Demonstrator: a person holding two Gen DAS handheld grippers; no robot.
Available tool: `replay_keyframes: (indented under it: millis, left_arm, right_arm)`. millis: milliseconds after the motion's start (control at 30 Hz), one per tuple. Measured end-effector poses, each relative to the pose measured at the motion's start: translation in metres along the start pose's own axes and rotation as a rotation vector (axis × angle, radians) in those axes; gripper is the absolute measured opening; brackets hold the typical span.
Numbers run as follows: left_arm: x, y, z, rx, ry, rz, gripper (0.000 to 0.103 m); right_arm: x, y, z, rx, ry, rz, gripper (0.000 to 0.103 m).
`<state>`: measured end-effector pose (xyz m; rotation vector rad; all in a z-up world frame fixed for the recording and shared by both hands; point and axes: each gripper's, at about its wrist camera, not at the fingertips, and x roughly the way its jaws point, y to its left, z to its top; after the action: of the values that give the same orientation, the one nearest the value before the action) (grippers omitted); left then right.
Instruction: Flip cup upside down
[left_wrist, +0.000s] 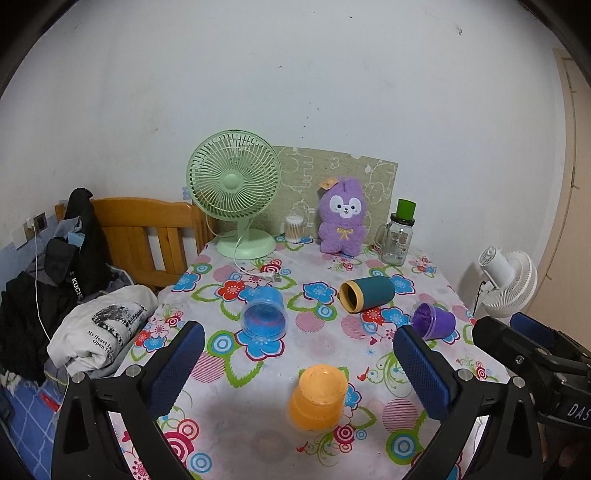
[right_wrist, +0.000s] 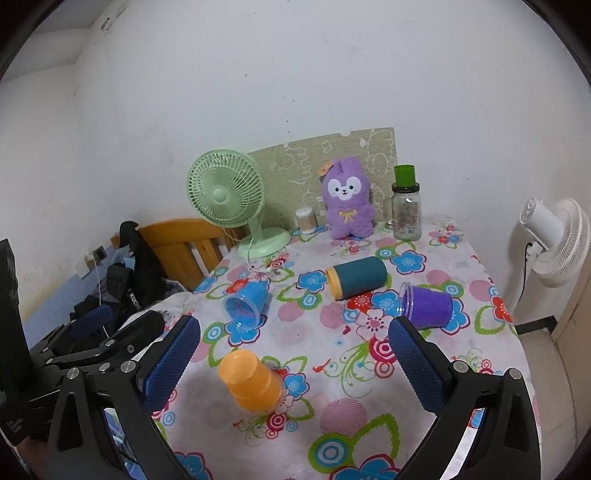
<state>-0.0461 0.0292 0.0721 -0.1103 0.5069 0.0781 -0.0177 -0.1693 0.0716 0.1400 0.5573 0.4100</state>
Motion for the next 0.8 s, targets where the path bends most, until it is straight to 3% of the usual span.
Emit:
replay_keyframes:
  millis: [800]
  left_arm:
    - [0.0050, 0.0009, -0.0007, -0.003, 0.020, -0.003, 0.103]
  right_arm:
    - [0.0025, -0.0003, -0.0007, -0.002, 0.008, 0.007, 0.103]
